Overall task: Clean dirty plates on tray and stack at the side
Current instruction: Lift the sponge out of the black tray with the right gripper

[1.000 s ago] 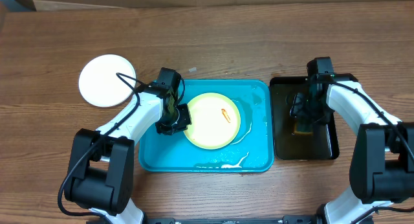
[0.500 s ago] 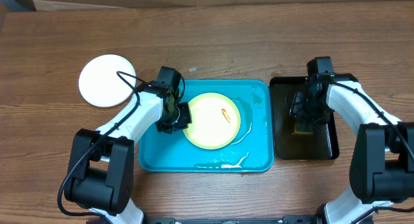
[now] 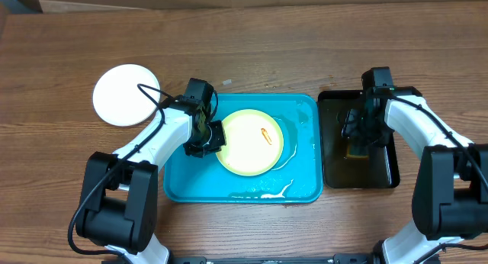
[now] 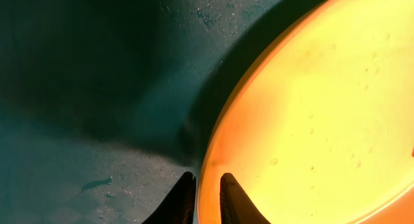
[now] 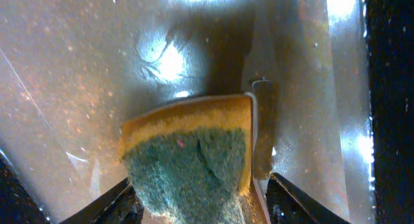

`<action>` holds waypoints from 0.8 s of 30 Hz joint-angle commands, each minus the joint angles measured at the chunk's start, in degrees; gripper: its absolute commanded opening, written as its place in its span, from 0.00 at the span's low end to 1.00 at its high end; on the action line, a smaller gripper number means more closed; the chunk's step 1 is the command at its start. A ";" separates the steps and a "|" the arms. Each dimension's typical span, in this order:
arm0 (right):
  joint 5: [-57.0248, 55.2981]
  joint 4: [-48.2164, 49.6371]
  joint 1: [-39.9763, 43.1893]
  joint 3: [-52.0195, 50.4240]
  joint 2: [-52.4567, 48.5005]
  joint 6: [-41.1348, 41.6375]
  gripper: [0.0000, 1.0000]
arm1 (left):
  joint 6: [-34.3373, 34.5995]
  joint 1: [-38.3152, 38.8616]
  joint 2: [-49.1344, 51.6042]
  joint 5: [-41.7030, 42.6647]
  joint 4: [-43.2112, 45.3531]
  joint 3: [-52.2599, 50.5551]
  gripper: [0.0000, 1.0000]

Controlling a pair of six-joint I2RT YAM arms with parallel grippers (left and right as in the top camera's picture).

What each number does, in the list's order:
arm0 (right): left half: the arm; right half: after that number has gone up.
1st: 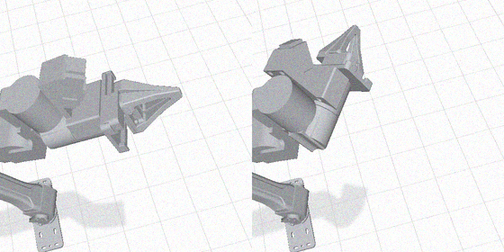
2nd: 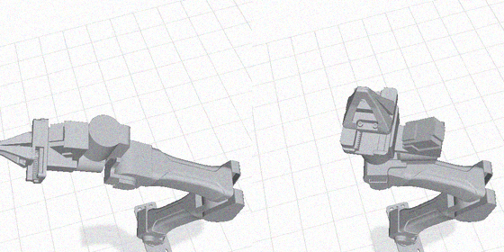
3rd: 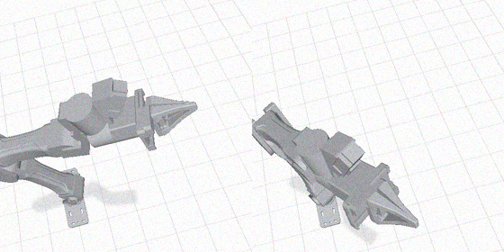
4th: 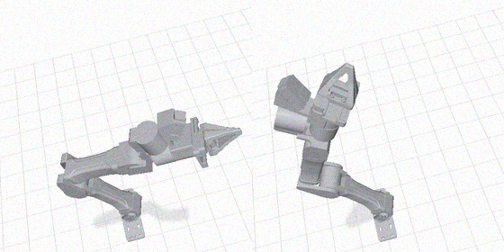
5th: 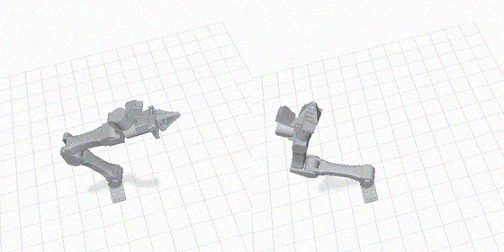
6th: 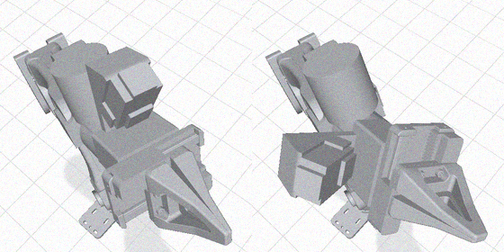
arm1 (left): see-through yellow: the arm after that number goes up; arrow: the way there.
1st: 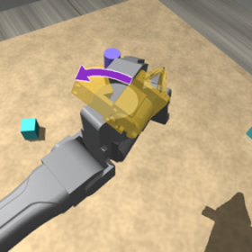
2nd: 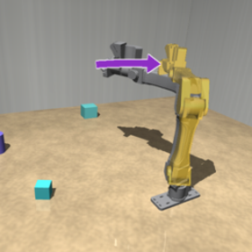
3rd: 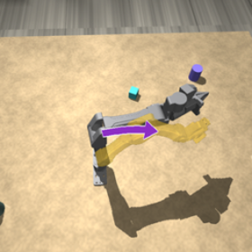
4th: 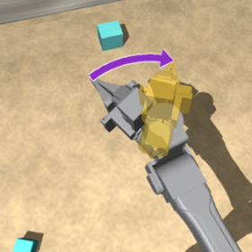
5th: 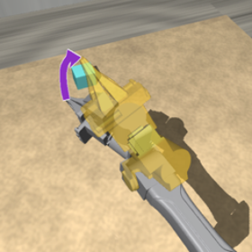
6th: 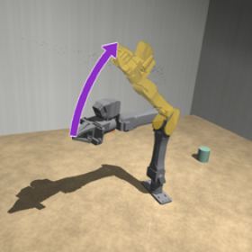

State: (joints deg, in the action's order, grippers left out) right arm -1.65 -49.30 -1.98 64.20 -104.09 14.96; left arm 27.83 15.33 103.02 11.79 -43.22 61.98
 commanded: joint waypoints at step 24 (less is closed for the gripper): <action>0.48 -4.85 -0.52 6.16 0.48 2.03 0.04 | -2.14 0.07 -0.17 0.02 0.20 1.22 0.16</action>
State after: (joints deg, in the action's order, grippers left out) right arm -1.28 -54.04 -1.98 67.57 -104.09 15.20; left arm 26.76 15.33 103.02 11.79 -43.16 61.98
